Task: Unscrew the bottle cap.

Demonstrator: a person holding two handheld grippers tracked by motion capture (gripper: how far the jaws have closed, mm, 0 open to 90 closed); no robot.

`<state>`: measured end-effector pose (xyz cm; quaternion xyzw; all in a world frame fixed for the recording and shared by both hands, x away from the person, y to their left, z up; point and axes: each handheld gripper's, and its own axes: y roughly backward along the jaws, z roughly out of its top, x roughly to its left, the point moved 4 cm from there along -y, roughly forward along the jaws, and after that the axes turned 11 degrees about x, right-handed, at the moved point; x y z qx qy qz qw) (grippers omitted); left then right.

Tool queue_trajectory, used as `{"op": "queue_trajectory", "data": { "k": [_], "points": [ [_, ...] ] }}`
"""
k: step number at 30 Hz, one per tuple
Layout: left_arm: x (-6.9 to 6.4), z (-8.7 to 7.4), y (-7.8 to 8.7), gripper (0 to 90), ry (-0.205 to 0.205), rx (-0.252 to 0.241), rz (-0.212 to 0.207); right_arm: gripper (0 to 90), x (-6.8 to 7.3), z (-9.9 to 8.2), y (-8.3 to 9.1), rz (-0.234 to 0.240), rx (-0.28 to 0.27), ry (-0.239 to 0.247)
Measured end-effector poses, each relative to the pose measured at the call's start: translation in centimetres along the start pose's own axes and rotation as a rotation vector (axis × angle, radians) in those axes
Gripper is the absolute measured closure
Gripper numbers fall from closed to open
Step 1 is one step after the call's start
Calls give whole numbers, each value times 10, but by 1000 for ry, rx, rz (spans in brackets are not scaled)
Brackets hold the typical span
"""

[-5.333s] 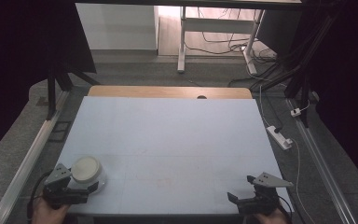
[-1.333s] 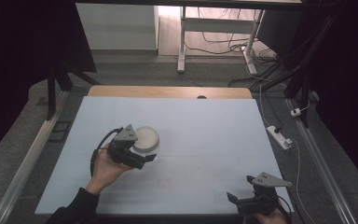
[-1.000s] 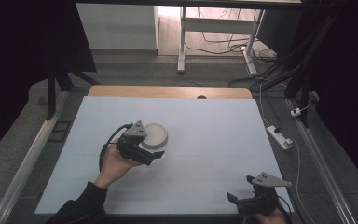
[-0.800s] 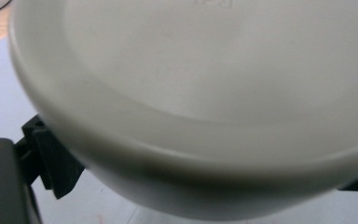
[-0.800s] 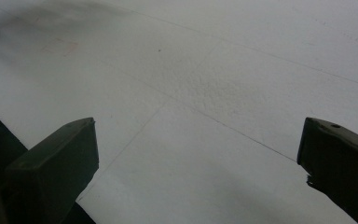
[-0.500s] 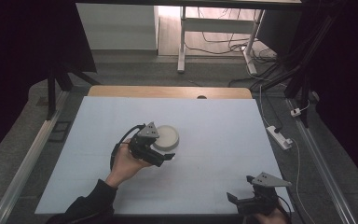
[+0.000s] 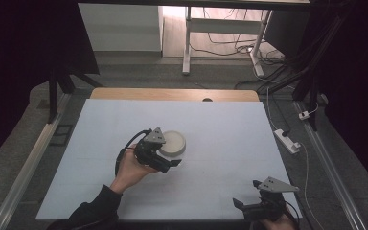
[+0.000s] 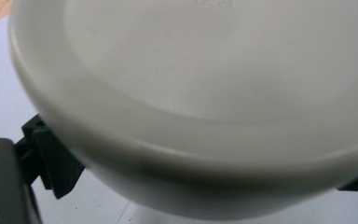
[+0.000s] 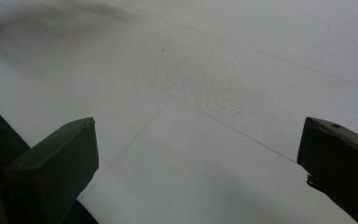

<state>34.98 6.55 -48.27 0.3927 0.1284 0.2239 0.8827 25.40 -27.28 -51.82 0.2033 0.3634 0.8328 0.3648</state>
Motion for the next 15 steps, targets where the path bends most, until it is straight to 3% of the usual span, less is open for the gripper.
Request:
{"op": "queue_trajectory", "data": {
  "k": [15],
  "points": [
    [-1, -2, 0, 76, -2, -1, -6, 0, 10, 13, 5, 31, -60, 35]
  ]
}}
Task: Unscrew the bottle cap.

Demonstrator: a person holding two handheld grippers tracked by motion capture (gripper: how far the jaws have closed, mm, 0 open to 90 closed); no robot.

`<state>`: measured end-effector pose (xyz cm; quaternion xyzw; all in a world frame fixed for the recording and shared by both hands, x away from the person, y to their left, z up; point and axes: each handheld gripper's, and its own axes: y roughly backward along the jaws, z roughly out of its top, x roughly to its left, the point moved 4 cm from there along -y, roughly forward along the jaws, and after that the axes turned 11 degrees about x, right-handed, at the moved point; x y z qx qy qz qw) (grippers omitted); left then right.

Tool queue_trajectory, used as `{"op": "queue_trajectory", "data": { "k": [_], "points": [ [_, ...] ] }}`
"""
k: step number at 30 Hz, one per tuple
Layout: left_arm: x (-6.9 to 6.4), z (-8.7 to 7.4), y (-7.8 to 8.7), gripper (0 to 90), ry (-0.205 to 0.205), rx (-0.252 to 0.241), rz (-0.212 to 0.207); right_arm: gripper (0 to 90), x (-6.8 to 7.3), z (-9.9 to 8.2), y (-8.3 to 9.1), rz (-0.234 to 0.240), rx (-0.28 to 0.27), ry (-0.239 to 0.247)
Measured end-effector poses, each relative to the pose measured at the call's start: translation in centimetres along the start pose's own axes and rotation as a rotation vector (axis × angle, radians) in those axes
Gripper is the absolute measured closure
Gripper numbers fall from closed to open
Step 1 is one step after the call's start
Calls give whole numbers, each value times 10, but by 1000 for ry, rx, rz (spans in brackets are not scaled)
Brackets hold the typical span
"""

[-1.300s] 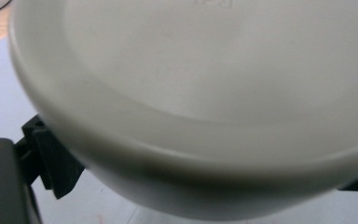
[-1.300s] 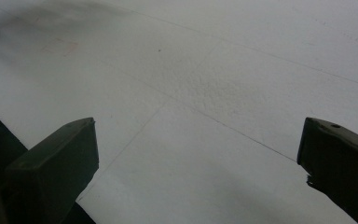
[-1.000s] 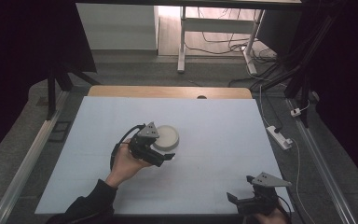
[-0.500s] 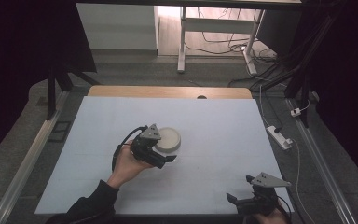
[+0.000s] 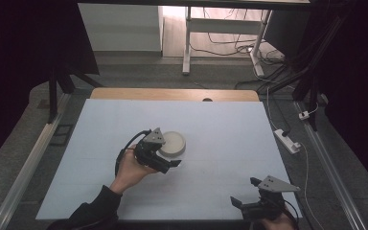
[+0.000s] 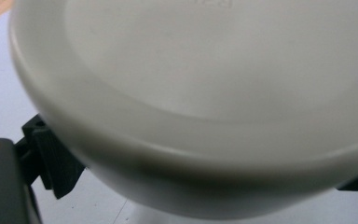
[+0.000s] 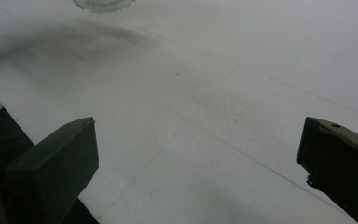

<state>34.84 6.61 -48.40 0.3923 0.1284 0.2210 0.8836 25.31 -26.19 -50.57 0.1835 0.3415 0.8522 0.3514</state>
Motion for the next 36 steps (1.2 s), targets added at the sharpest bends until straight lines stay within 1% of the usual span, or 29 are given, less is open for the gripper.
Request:
{"op": "queue_trajectory", "data": {
  "k": [10, 17, 19, 25, 26, 28, 29, 30, 32, 36],
  "points": [
    [0, -1, -1, 76, 2, -2, -3, 0, 10, 15, -3, 26, -32, 39],
    [-1, -1, -1, 76, -5, -1, -7, 0, 18, 27, -6, 40, -44, 76],
    [-1, -1, 0, 76, -4, -2, -6, 0, 21, 34, -8, 46, -51, 91],
    [-2, 0, 0, 76, -11, -3, -8, 0, 28, 46, -12, 74, -69, 118],
    [-2, 0, 0, 76, -12, -3, -8, 0, 31, 51, -14, 89, -80, 132],
    [-2, 0, 0, 76, -12, -2, -7, 0, 32, 54, -15, 95, -84, 137],
    [-2, 0, 0, 76, -13, -2, -9, 0, 35, 58, -17, 107, -94, 147],
    [-3, 0, 0, 76, -15, -1, -9, 0, 35, 58, -17, 107, -94, 147],
    [-3, 0, -1, 76, -16, 0, -7, 0, 37, 66, -20, 124, -103, 157],
    [-4, 0, -1, 76, -24, 3, -5, 0, 38, 76, -24, 139, -115, 155]
  ]
}}
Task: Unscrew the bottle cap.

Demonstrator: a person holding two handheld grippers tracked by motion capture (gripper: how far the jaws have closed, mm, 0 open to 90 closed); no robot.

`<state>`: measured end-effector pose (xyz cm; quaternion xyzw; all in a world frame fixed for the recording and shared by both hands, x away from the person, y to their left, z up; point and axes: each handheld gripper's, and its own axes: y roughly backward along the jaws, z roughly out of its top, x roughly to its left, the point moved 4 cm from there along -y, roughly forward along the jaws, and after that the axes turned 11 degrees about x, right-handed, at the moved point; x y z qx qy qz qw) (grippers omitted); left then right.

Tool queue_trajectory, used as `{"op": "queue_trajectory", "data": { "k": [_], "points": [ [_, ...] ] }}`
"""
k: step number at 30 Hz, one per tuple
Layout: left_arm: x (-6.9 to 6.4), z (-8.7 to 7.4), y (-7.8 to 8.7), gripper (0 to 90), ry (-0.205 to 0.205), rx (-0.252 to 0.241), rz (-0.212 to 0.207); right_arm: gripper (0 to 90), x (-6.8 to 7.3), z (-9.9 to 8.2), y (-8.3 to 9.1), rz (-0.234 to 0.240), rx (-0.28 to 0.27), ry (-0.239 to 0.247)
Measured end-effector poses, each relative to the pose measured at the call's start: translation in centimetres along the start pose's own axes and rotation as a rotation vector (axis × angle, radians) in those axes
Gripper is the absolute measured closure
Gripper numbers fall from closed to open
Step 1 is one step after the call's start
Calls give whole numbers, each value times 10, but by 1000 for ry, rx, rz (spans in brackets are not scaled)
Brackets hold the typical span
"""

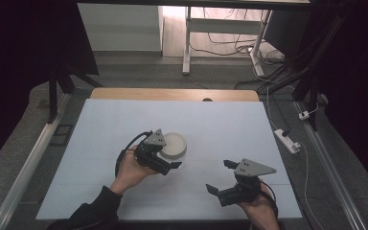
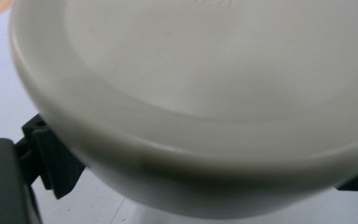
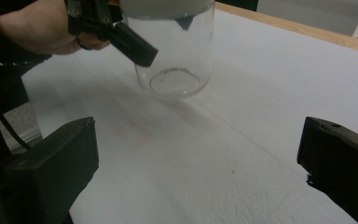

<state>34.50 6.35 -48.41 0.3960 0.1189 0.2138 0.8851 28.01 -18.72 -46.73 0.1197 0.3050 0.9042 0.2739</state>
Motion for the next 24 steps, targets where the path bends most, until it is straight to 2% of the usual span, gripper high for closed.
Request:
{"op": "queue_trajectory", "data": {
  "k": [6, 14, 24],
  "points": [
    [-2, 0, 0, 76, -8, -1, 3, 0, 0, 16, -9, 35, -11, -28],
    [-4, 1, -1, 76, -20, 5, 1, 0, -1, 36, -26, 35, 8, -10],
    [-5, 1, -2, 76, -27, 11, -1, 0, 4, 53, -42, 37, 27, 30]
  ]
}}
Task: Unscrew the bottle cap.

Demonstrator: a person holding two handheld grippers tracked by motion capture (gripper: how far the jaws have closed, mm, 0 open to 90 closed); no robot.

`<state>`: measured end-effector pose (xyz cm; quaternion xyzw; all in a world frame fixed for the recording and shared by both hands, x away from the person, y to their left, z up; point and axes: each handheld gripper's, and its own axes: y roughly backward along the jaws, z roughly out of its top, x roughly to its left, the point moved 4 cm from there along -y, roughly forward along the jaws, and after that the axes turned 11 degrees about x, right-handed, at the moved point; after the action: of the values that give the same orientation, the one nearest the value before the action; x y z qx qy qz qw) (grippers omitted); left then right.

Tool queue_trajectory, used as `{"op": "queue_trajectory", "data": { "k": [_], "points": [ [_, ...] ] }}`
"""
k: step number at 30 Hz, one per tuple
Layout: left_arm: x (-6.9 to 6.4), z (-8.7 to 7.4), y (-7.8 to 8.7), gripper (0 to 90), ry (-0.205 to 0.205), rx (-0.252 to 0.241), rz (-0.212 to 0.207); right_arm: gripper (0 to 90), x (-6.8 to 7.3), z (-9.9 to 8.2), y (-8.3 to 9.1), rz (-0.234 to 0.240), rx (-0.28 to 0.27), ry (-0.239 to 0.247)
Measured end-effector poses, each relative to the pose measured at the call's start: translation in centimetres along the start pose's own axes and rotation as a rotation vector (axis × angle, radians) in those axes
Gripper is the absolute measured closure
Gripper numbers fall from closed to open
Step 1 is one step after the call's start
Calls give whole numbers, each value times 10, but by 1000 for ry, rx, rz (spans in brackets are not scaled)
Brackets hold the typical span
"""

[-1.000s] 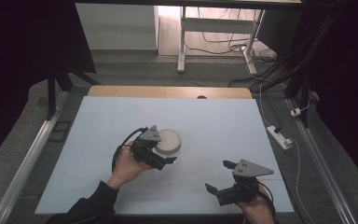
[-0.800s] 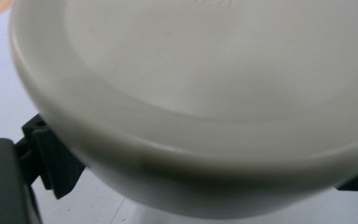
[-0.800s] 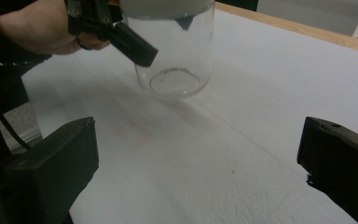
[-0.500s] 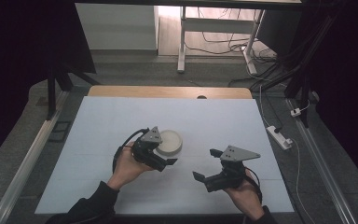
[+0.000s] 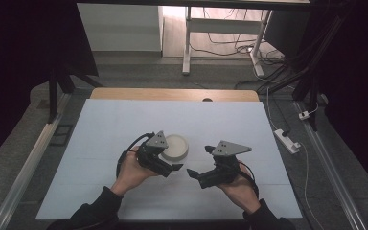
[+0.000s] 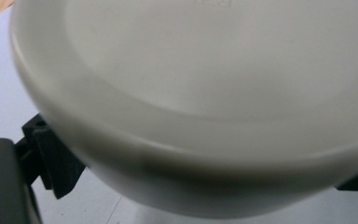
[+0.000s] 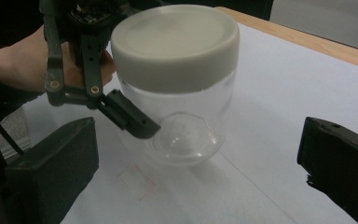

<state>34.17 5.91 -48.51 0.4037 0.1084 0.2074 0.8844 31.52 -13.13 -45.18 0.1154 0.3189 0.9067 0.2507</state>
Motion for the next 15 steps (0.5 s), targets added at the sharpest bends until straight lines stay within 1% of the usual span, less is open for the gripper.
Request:
{"op": "queue_trajectory", "data": {
  "k": [1, 4, 5, 7, 8, 10, 11, 15],
  "points": [
    [0, 0, 0, 76, 1, -1, -1, 0, 0, 0, 0, 0, 0, 0],
    [-1, 0, -1, 76, 1, -3, -3, 0, 0, 10, -5, 6, -6, 5],
    [-1, 1, -1, 76, 1, -3, -4, 0, 0, 10, -5, 6, -6, 5],
    [-1, 1, 0, 76, -2, -2, -2, 0, 1, 18, -10, 15, -6, 11],
    [-1, 1, 0, 76, -1, -3, -2, 0, 1, 18, -10, 15, -6, 11],
    [-2, 1, 0, 76, -2, -3, -3, 0, 3, 25, -17, 16, -7, 20],
    [-2, 1, 0, 76, -3, -3, -2, 0, 3, 25, -17, 16, -7, 20],
    [-3, 1, -1, 76, -6, -1, -4, 0, 7, 33, -27, 17, -9, 40]
  ]
}}
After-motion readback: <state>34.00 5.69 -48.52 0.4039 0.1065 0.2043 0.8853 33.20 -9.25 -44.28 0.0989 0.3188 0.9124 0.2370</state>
